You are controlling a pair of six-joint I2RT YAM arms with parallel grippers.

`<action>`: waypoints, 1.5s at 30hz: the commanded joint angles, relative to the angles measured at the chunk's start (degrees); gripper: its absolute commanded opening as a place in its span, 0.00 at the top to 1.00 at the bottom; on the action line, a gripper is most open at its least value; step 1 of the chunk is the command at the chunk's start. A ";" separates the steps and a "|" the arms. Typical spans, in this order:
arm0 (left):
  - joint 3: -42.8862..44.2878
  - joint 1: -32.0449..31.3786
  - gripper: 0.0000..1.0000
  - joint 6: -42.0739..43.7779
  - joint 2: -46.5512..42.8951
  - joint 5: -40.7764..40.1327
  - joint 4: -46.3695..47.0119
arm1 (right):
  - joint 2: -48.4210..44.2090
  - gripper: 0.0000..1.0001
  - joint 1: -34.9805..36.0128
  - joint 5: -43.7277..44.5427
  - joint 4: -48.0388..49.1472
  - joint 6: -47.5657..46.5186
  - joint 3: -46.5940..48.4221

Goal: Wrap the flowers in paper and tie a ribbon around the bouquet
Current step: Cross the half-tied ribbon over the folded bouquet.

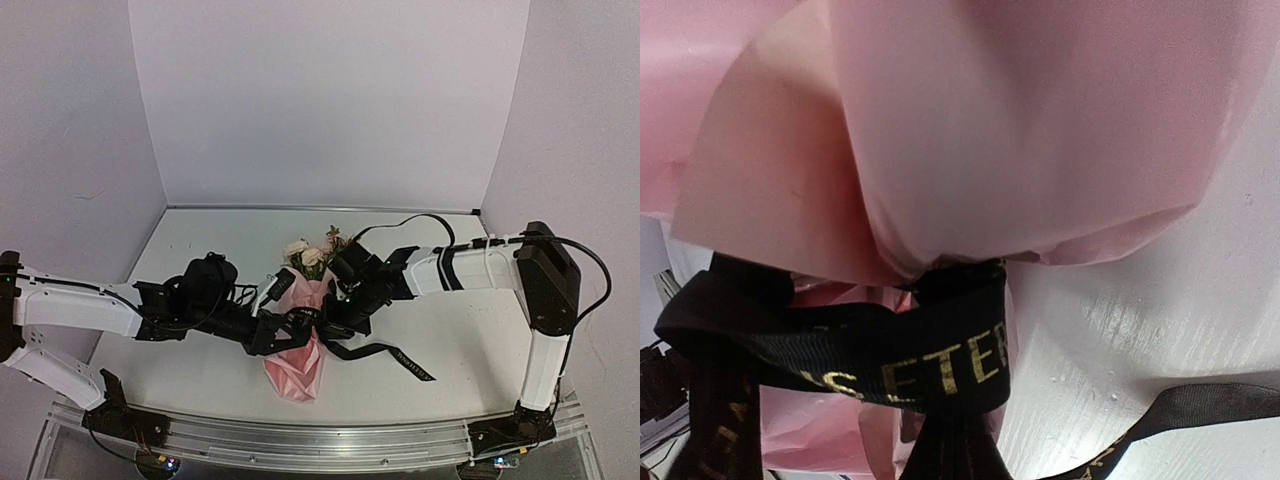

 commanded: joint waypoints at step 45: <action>24.93 9.27 0.49 15.29 20.48 -13.31 -19.04 | 0.33 1.00 -0.47 5.06 6.64 4.96 1.21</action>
